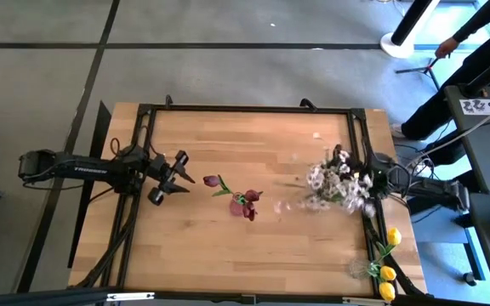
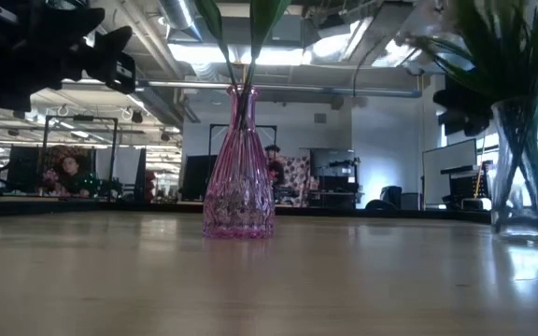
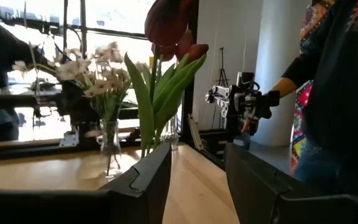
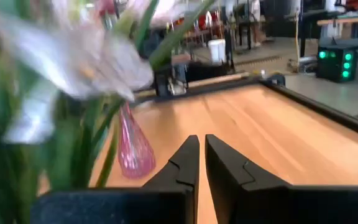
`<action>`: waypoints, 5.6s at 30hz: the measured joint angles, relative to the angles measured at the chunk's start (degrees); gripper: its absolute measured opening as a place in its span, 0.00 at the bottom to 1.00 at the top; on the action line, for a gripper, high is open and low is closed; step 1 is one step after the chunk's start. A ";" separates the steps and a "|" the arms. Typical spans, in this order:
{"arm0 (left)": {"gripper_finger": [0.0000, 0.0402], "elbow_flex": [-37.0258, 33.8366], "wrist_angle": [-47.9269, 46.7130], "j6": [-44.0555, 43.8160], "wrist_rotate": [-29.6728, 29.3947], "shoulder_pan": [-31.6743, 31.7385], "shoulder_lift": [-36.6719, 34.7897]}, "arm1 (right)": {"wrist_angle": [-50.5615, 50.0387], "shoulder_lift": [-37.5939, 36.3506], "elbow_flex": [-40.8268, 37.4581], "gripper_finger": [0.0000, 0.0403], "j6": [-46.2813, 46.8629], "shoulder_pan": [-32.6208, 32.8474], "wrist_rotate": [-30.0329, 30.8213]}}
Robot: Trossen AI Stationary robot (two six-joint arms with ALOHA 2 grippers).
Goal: Sort flowers into vase by color
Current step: Return to Home Position
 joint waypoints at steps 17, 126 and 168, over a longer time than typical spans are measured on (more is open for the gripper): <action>0.36 0.02 -5.05 2.51 1.84 0.96 0.00 | 0.77 0.33 -0.12 0.07 -5.81 8.30 29.46; 0.36 0.02 -13.38 3.00 -3.28 5.81 0.00 | 0.31 0.33 -0.21 0.07 -5.78 8.30 26.89; 0.36 0.02 -13.38 3.00 -3.26 5.84 0.00 | 0.31 0.31 -0.22 0.07 -5.78 8.30 26.90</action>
